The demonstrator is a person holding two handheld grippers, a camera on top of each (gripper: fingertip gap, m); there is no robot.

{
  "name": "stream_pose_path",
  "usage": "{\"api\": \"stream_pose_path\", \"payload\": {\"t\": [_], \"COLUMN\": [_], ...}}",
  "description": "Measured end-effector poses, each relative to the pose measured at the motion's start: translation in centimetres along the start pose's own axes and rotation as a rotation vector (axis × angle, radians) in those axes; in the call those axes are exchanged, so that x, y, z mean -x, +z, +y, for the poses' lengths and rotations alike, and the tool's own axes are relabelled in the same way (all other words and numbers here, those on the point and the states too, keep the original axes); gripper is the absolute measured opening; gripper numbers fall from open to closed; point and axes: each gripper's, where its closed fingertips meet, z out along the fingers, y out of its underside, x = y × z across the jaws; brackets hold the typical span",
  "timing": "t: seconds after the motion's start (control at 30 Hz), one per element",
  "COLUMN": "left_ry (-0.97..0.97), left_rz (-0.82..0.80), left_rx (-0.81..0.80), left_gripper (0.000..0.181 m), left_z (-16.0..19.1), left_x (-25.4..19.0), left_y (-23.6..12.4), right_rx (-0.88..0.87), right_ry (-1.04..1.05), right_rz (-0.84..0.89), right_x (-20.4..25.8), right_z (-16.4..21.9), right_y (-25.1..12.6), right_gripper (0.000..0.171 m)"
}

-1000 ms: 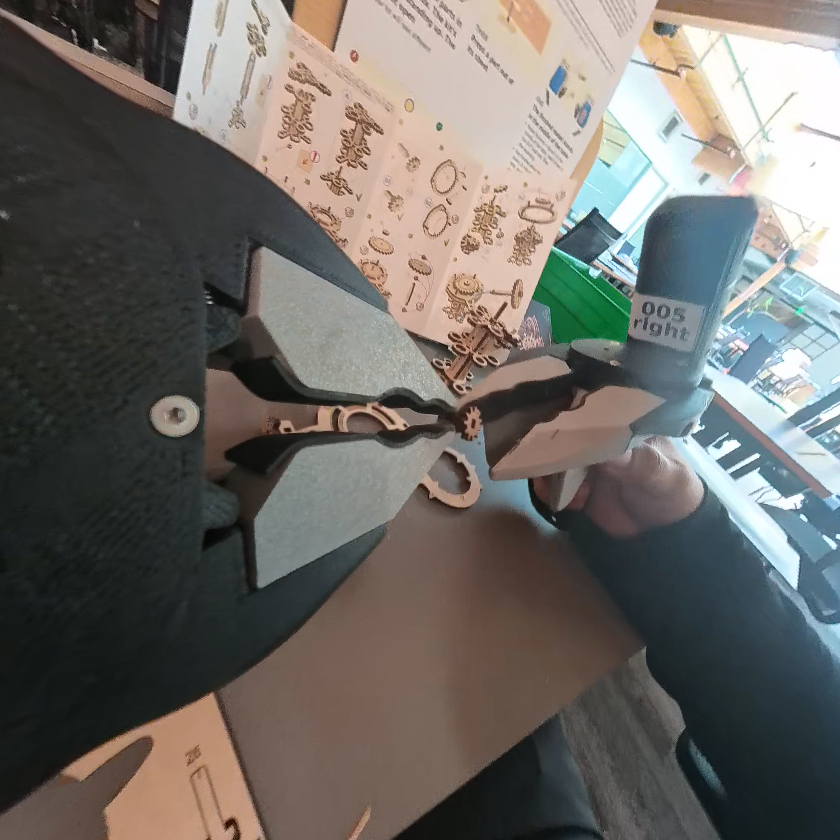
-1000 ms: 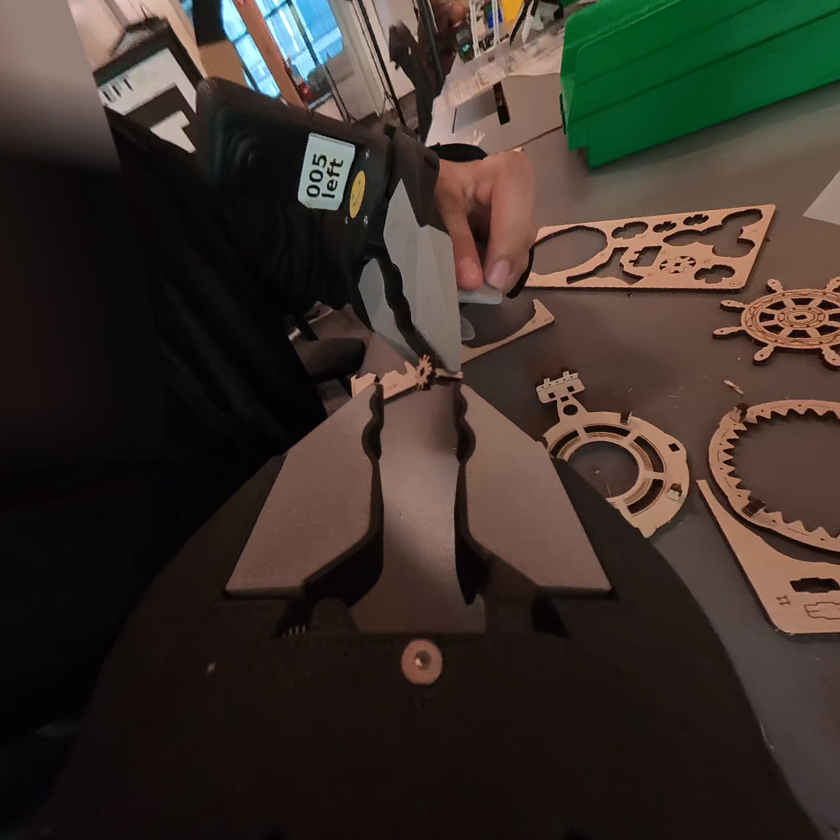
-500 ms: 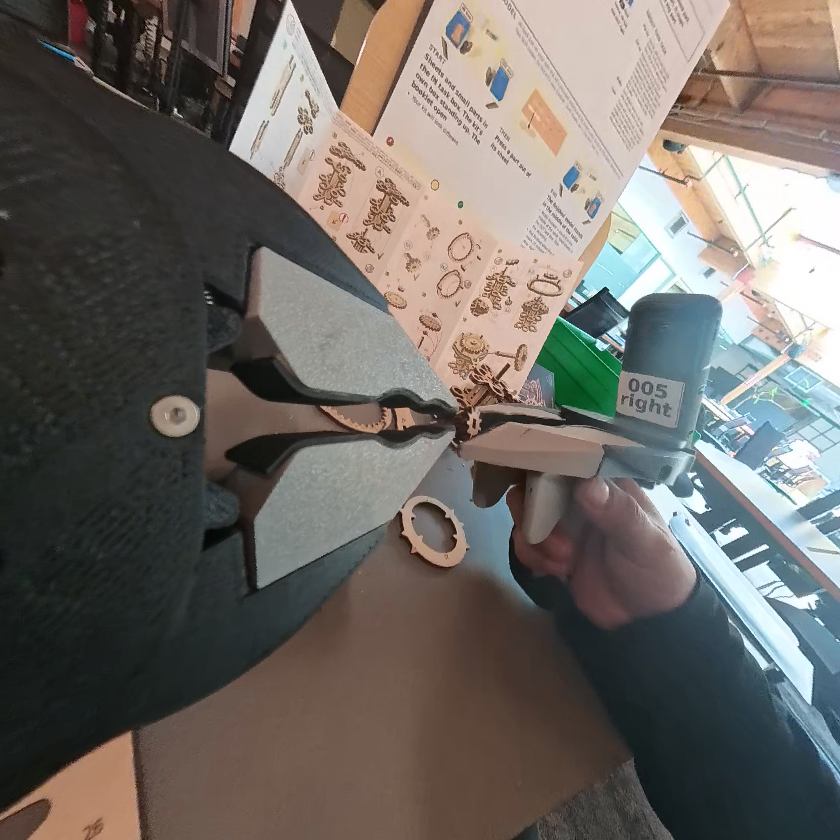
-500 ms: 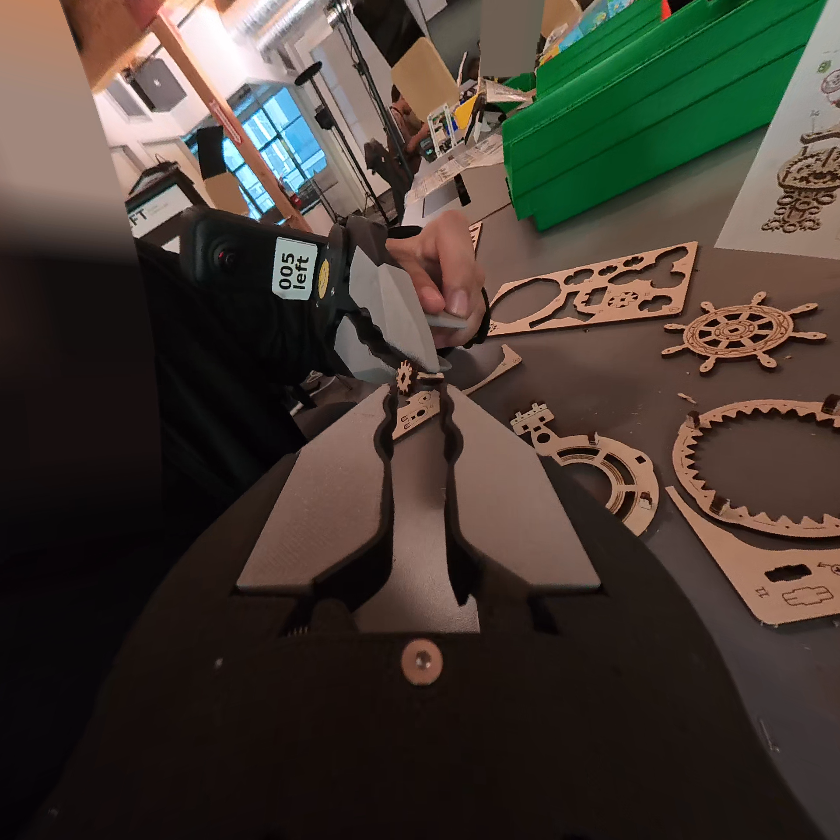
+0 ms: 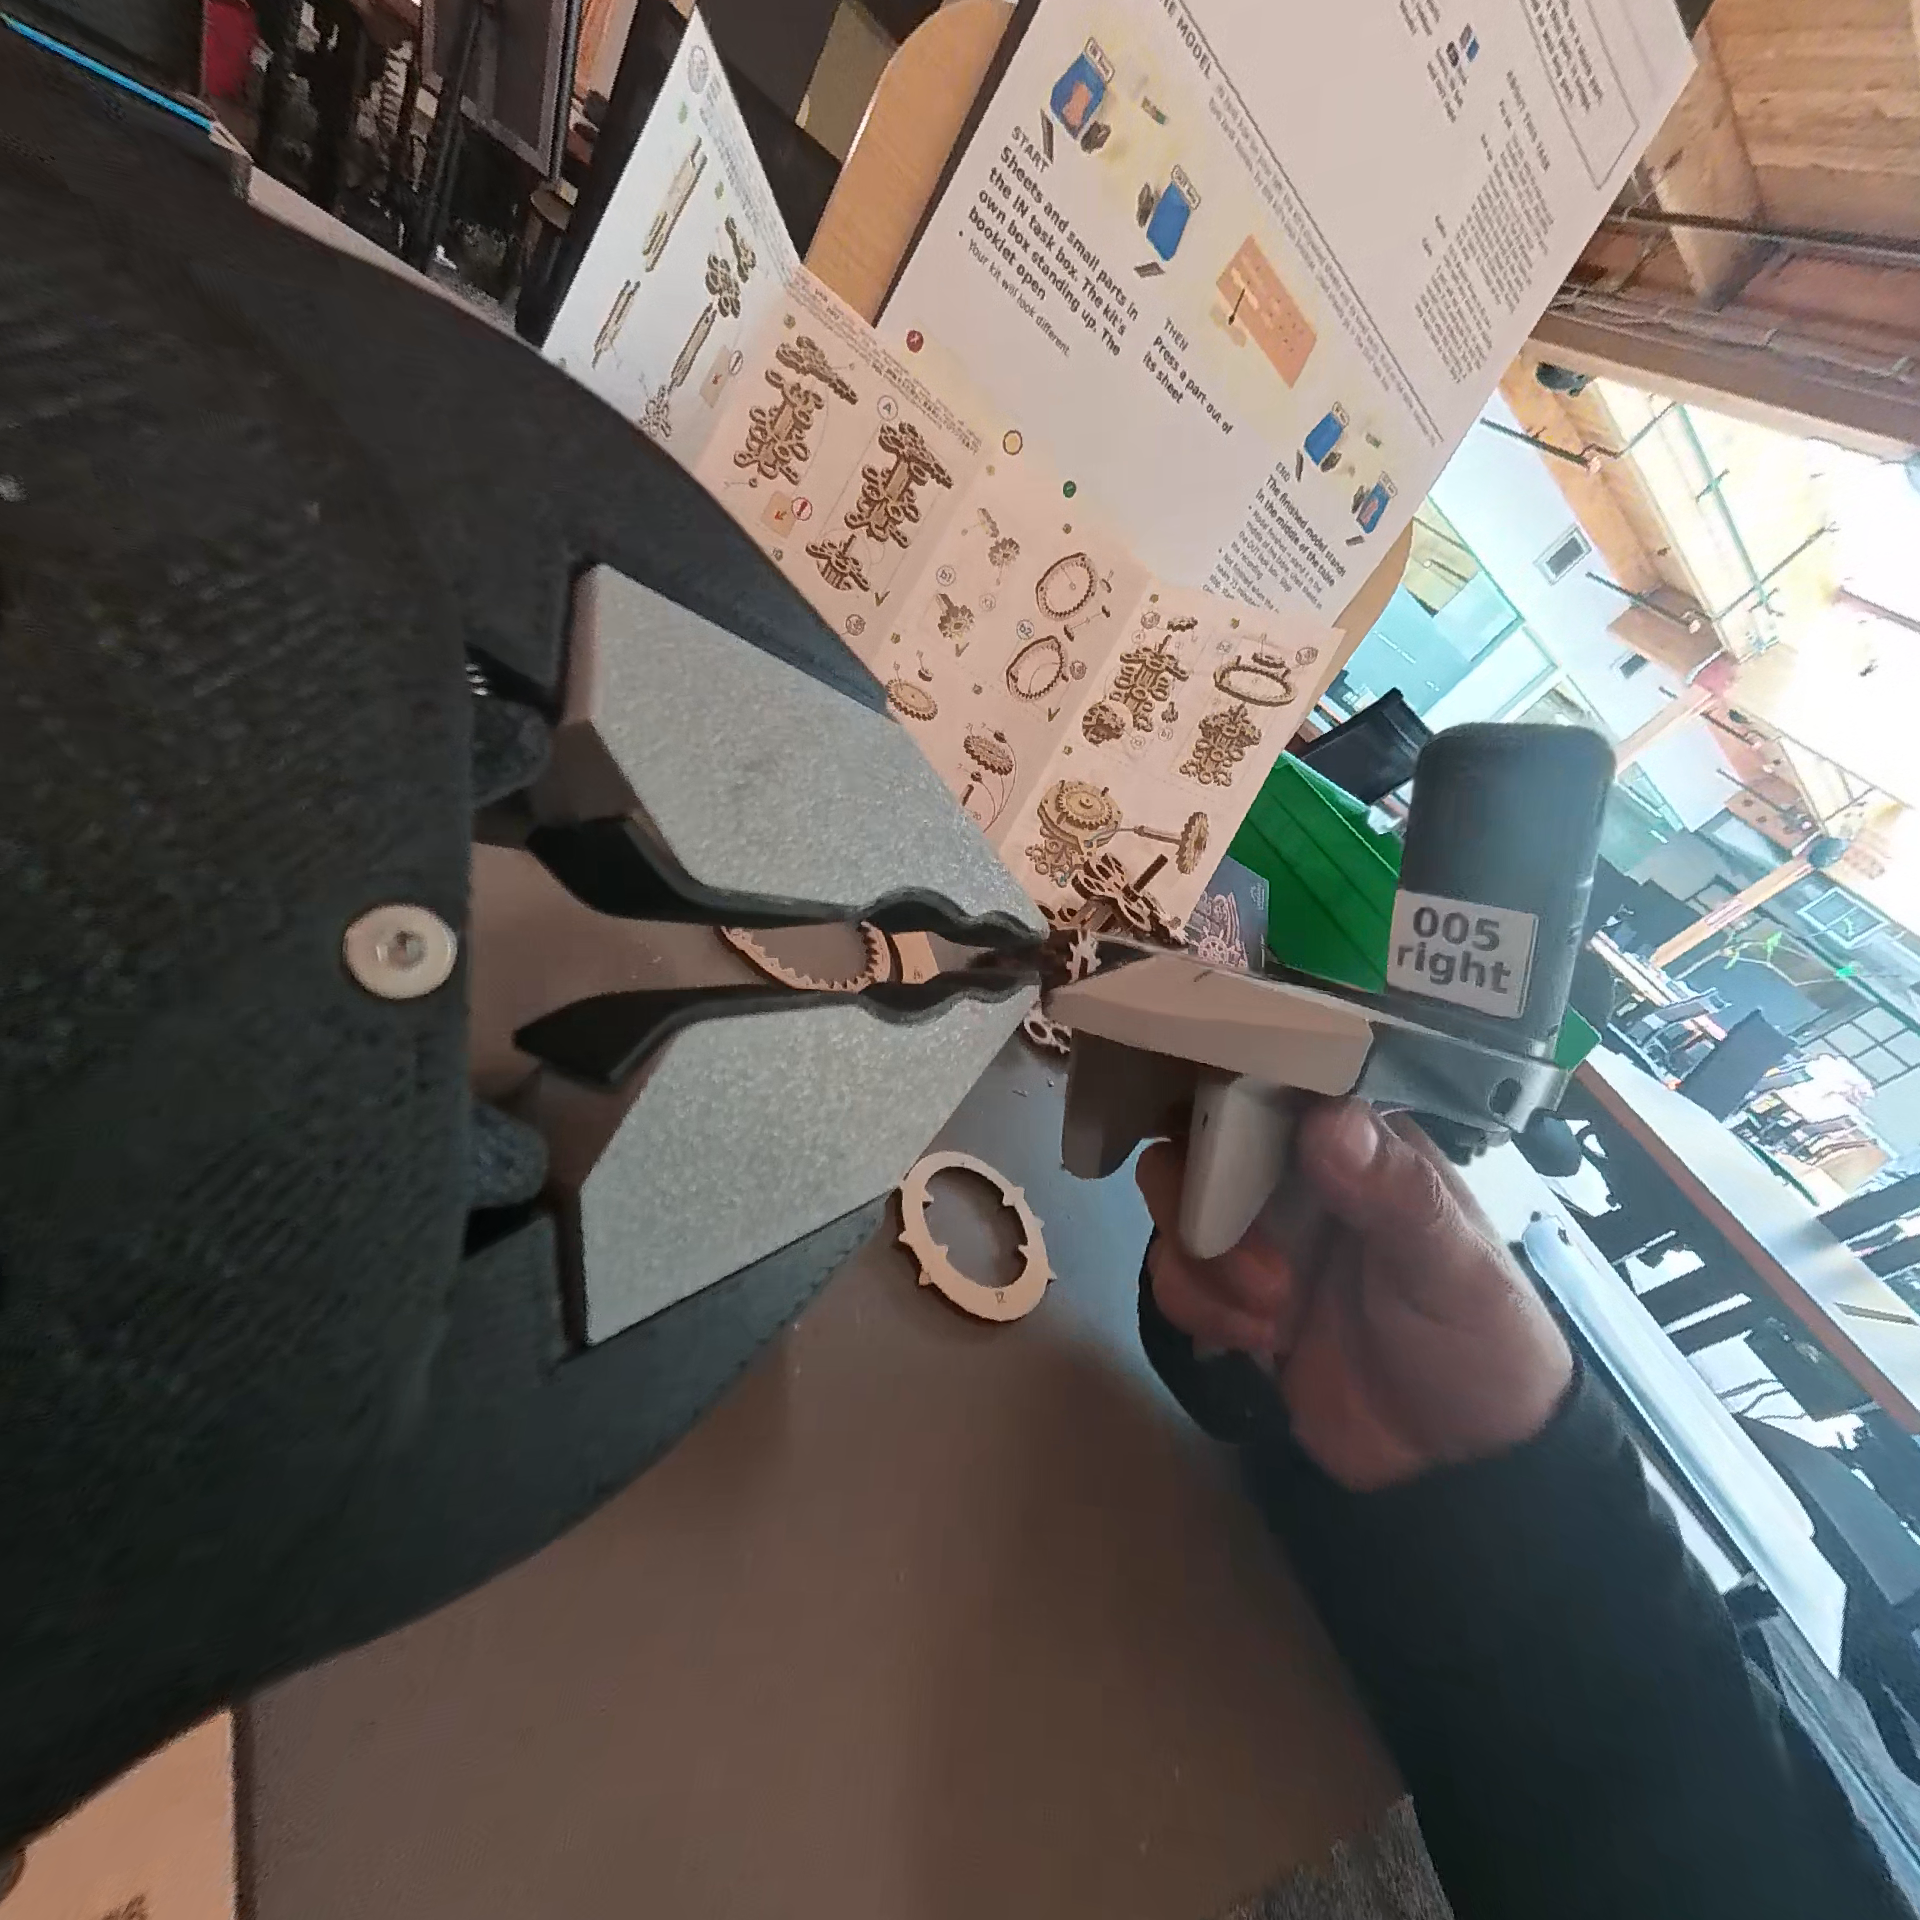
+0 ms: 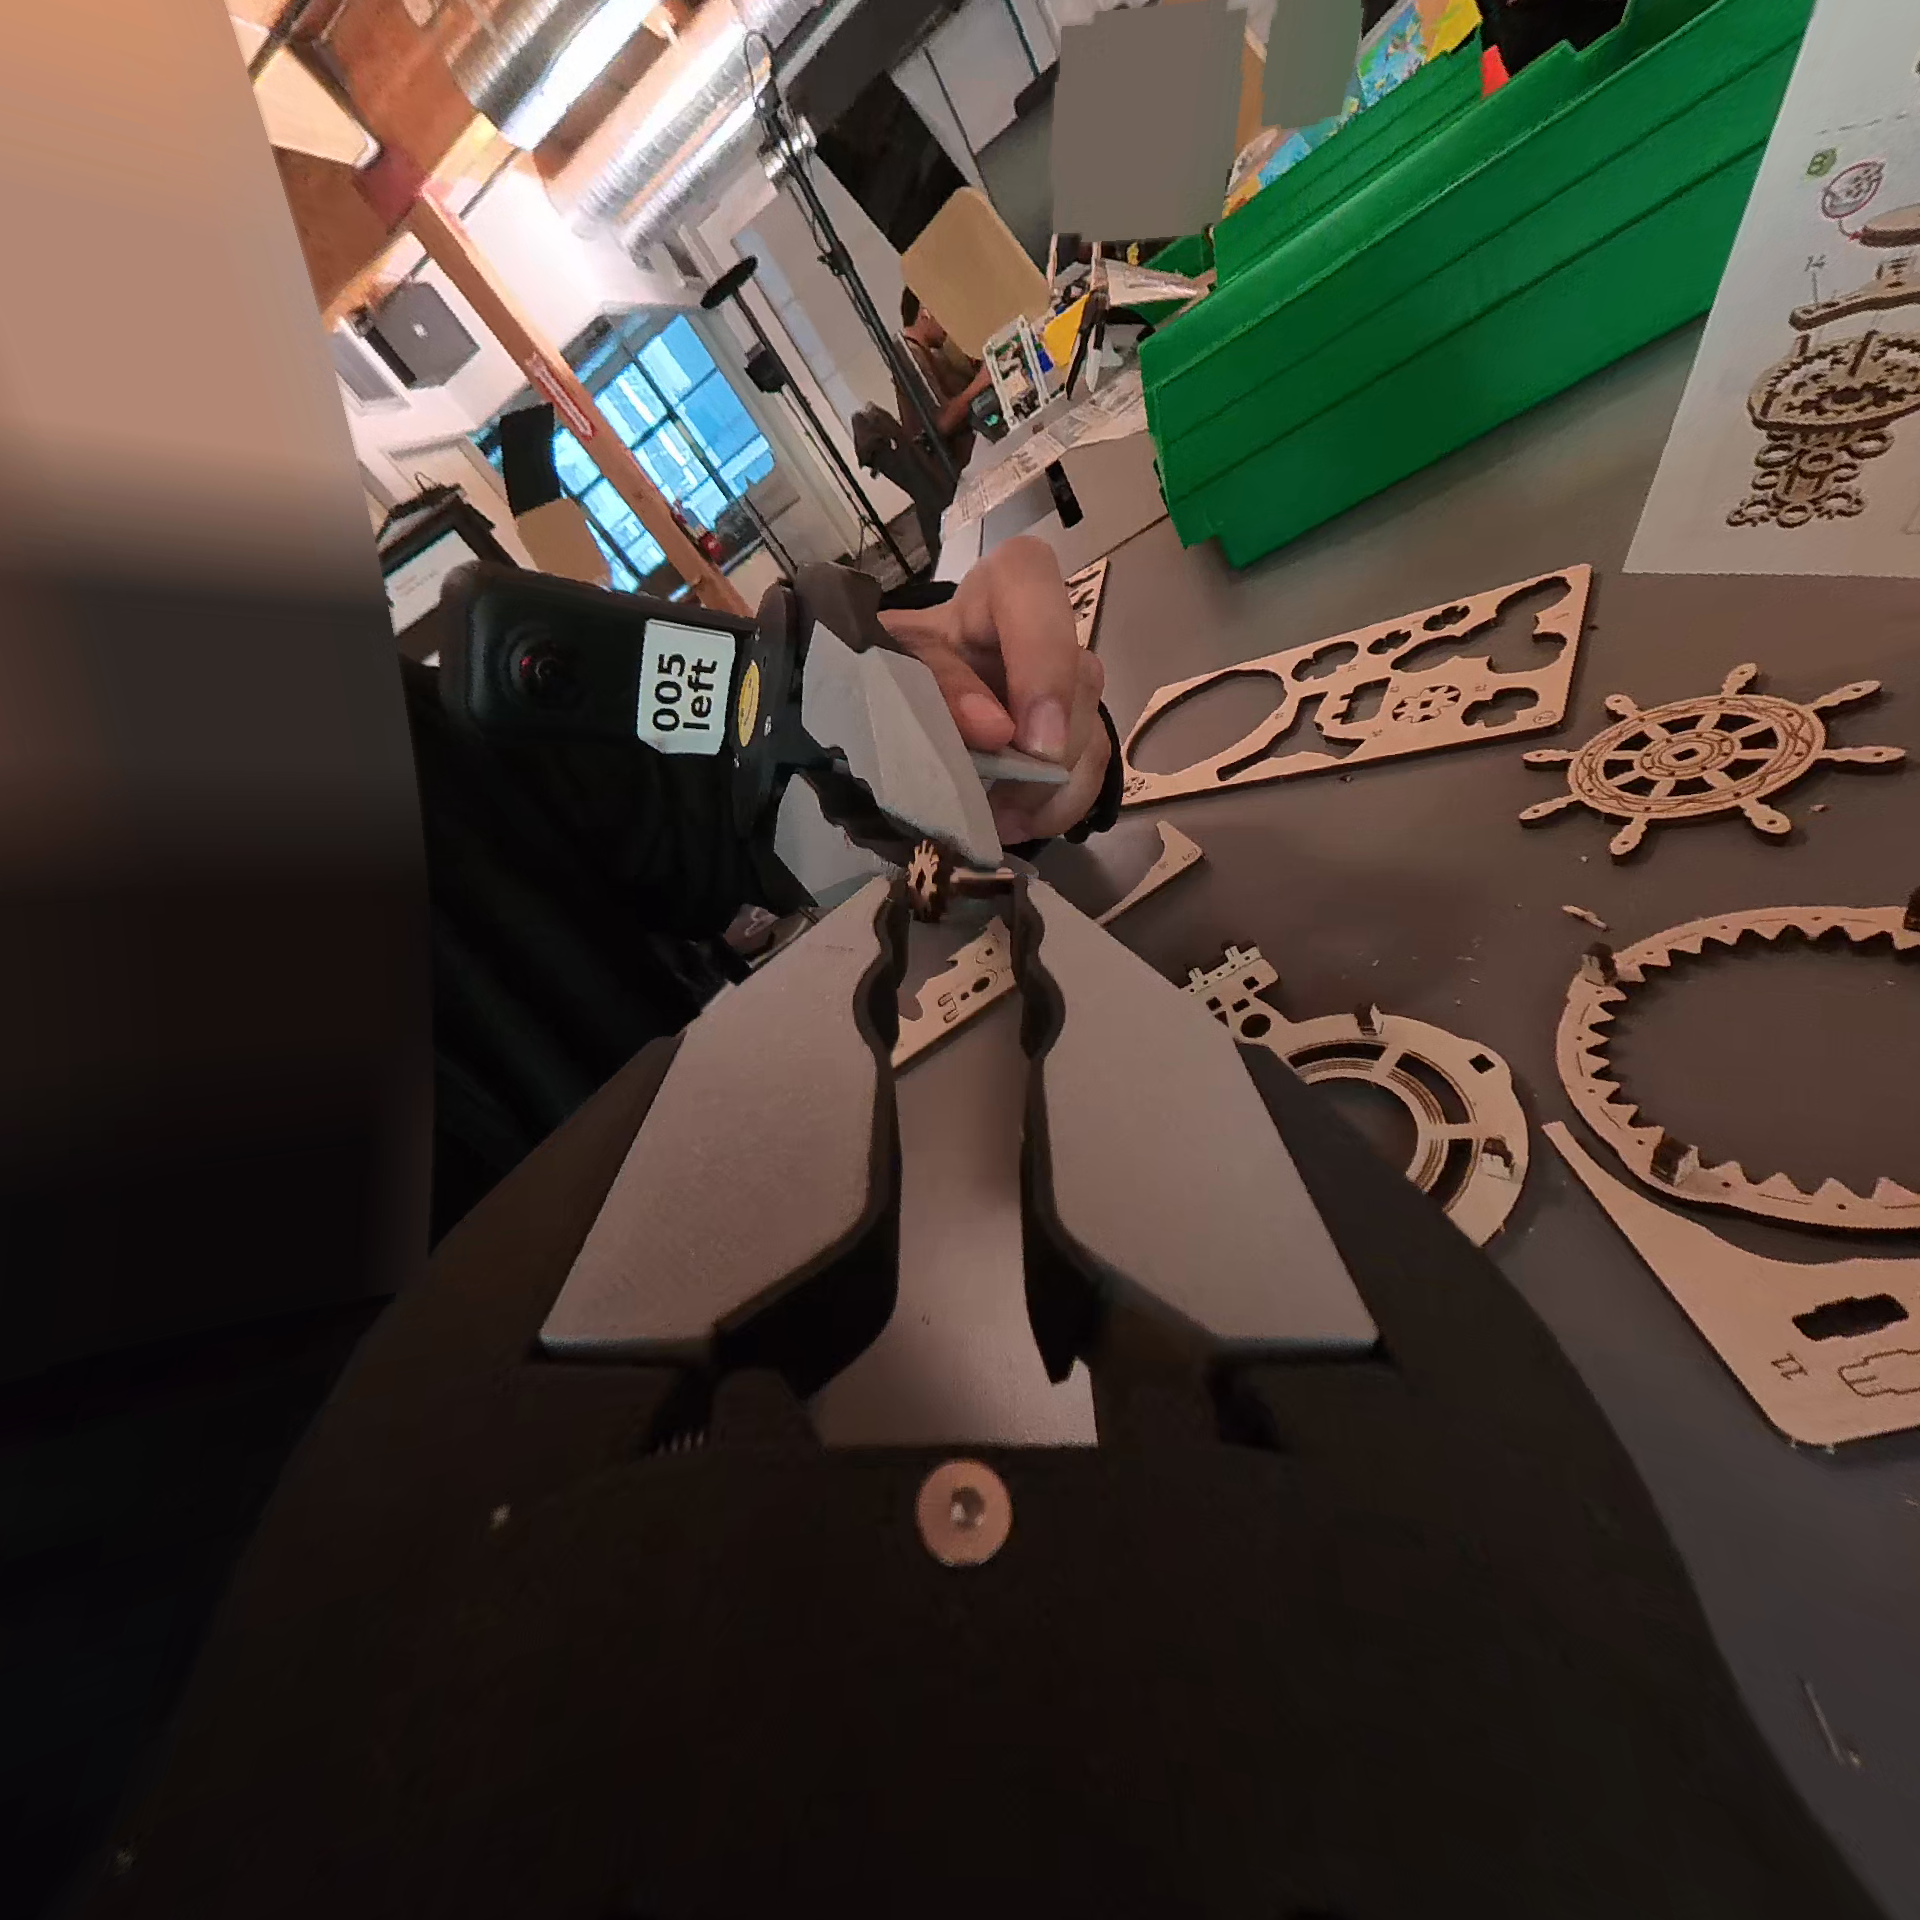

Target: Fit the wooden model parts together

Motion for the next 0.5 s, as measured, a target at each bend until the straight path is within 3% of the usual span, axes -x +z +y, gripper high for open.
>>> {"api": "stream_pose_path", "payload": {"t": [0.13,0.23,0.33,0.5], "left_ry": [-0.039,-0.145,-0.384,-0.723], "left_rz": [0.005,0.101,0.223,0.344], "left_rx": [0.021,0.052,0.103,0.018], "left_gripper": [0.0,0.023,0.048,0.05], "left_z": [0.5,1.4,2.4,1.5], "left_x": [0.0,-0.9,-1.4,-0.7], "left_y": [0.3,0.4,0.4,0.1], "right_rx": [0.016,-0.018,-0.002,0.105], "right_ry": [-0.005,-0.001,0.007,-0.105], "right_rz": [0.048,0.059,0.095,0.159], "right_x": [-0.7,-0.9,-1.6,-1.6], "right_z": [0.2,-0.4,-0.1,1.3], "right_y": [-0.2,-0.8,-1.1,-0.2], "right_gripper": [0.015,0.015,0.015,0.015]}}
